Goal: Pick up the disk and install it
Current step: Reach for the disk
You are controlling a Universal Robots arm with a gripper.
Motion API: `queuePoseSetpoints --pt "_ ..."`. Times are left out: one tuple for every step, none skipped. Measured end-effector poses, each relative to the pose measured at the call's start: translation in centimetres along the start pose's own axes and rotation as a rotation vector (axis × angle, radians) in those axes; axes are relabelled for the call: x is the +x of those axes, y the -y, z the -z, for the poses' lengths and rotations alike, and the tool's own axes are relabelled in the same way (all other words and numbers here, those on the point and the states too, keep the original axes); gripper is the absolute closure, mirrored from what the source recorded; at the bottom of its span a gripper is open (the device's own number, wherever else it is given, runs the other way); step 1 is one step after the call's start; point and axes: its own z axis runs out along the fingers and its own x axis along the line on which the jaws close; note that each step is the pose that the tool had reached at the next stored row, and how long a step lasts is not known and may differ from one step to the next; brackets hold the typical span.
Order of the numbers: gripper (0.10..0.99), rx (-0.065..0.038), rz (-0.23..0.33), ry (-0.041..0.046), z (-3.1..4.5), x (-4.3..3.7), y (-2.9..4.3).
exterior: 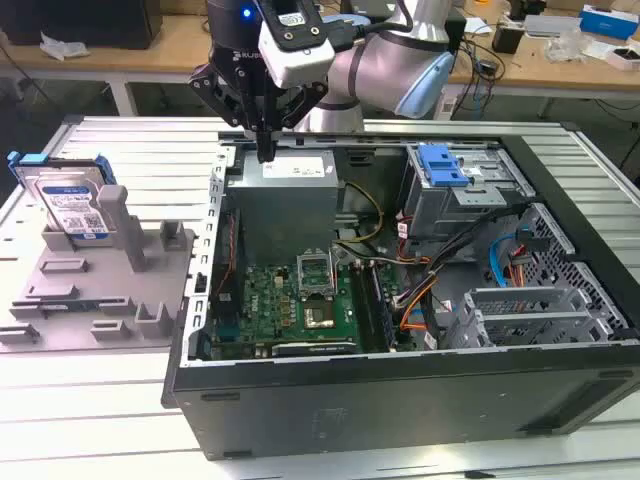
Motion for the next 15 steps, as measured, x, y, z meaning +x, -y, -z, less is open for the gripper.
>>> queuePoseSetpoints --pt "0.98 0.0 0.0 0.0 0.0 0.0 0.0" --pt "0.98 0.0 0.0 0.0001 0.0 0.0 0.0" --pt "0.98 0.0 0.0 0.0 0.0 0.0 0.0" --pt "0.98 0.0 0.0 0.0 0.0 0.0 0.0" --pt "0.98 0.0 0.0 0.0 0.0 0.0 0.0" --pt "0.98 0.0 0.0 0.0 0.0 0.0 0.0" --pt "0.98 0.0 0.0 0.0 0.0 0.0 0.0" --pt "0.98 0.0 0.0 0.0 0.0 0.0 0.0" --pt "0.98 0.0 0.0 0.0 0.0 0.0 0.0" --pt "0.98 0.0 0.0 0.0 0.0 0.0 0.0" --pt "0.98 0.0 0.0 0.0 0.0 0.0 0.0" --pt "0.98 0.0 0.0 0.0 0.0 0.0 0.0" --pt "0.98 0.0 0.0 0.0 0.0 0.0 0.0" --pt "0.98 0.0 0.0 -0.0003 -0.01 0.05 0.0" --pt "0.98 0.0 0.0 -0.0005 -0.01 0.2 0.0"
